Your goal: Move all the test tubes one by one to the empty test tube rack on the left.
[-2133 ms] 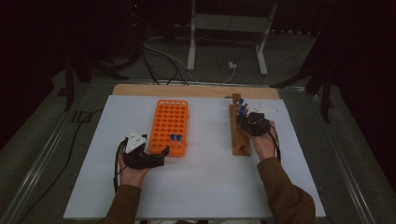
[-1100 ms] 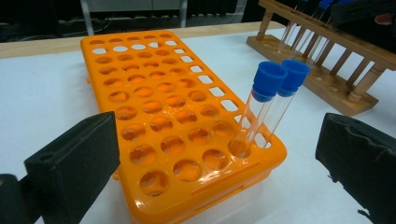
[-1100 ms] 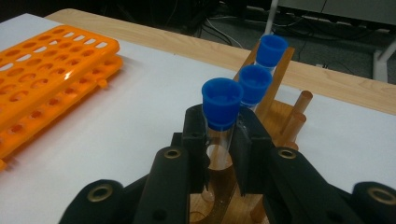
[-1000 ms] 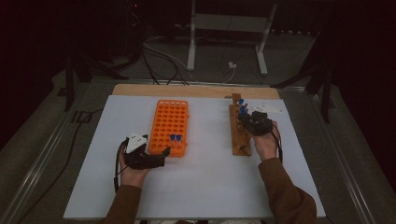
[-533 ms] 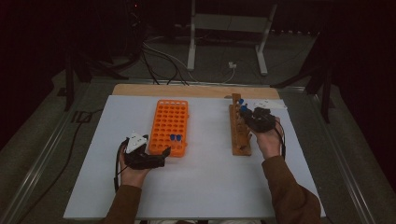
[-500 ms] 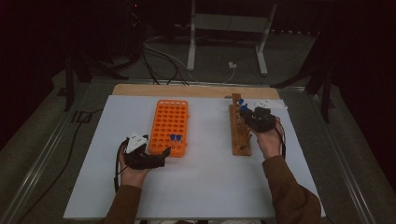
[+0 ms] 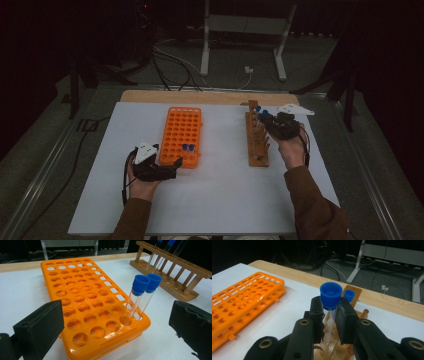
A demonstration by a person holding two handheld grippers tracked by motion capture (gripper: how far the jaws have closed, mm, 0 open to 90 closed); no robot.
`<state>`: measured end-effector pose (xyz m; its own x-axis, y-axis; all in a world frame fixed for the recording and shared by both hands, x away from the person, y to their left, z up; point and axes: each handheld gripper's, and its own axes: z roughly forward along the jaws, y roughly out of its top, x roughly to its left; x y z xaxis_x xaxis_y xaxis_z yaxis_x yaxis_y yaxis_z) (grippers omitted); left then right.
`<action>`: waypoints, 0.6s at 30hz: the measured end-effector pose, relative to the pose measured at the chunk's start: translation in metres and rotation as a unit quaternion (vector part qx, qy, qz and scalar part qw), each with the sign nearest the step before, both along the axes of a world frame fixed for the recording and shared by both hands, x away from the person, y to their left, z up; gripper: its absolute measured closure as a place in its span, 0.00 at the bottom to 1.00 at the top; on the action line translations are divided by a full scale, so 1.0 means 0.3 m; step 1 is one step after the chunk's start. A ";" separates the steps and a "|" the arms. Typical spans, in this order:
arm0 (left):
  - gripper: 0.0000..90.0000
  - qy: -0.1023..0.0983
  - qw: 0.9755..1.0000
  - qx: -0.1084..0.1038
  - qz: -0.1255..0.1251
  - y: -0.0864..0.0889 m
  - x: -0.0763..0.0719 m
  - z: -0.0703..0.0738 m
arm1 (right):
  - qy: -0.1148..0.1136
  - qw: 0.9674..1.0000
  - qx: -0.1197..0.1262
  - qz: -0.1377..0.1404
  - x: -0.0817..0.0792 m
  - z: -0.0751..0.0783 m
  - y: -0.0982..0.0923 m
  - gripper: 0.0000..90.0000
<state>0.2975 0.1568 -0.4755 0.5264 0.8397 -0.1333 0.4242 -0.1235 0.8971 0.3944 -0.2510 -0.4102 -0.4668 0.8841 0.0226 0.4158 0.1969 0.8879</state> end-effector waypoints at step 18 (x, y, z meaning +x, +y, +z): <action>0.01 -0.003 1.000 0.005 -0.006 -0.011 -0.004 0.009 | -0.017 1.000 -0.001 0.025 -0.035 0.047 0.022 0.85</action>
<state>0.2962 0.1534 -0.4728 0.5363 0.8351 -0.1223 0.4180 -0.1369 0.8981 0.3837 -0.2444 -0.3960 -0.5112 0.8594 0.0039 0.3755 0.2193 0.9005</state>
